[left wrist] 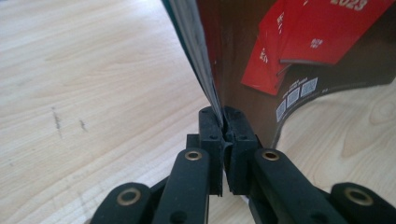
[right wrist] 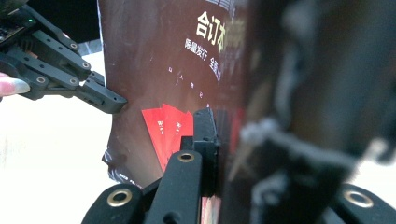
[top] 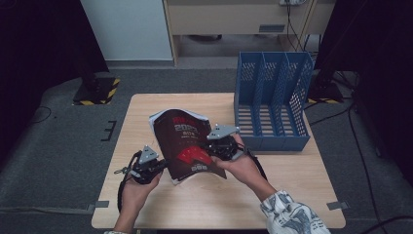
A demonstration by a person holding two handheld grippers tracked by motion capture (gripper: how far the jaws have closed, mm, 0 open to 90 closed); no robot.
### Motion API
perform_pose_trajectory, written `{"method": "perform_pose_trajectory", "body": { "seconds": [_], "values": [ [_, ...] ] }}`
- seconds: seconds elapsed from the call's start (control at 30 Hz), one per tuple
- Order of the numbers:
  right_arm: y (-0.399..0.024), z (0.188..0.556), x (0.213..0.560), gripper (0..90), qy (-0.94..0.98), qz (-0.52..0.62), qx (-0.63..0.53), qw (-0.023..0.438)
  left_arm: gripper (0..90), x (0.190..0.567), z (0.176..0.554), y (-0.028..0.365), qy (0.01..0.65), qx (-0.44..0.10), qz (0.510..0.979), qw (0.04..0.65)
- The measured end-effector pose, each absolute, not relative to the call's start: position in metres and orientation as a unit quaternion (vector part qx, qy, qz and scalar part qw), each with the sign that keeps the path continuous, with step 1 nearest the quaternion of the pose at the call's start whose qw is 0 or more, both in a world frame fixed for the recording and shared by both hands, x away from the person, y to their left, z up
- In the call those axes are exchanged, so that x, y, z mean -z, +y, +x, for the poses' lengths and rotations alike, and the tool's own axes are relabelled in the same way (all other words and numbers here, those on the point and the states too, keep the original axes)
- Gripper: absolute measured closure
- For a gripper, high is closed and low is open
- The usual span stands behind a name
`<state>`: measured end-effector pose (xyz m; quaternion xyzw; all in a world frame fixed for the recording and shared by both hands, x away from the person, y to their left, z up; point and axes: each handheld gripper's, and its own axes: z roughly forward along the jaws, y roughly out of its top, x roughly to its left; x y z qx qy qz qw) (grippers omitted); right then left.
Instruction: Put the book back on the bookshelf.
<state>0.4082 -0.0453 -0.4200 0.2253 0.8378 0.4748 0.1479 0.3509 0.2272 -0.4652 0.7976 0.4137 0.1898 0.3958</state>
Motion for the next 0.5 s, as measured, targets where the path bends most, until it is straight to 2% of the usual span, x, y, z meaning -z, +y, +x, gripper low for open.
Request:
{"method": "perform_pose_trajectory", "body": {
  "seconds": [0.17,0.5],
  "values": [
    [-0.0444,0.41,0.4213,84.9,0.835,0.226,-0.479,0.146,86.9,0.4652,0.3507,0.2301,0.412,-0.189,0.797,0.399],
    [-0.0532,0.4029,0.4189,75.5,0.834,0.223,-0.486,0.134,86.9,0.4668,0.3491,0.2318,0.412,-0.182,0.793,0.409]
  ]
}}
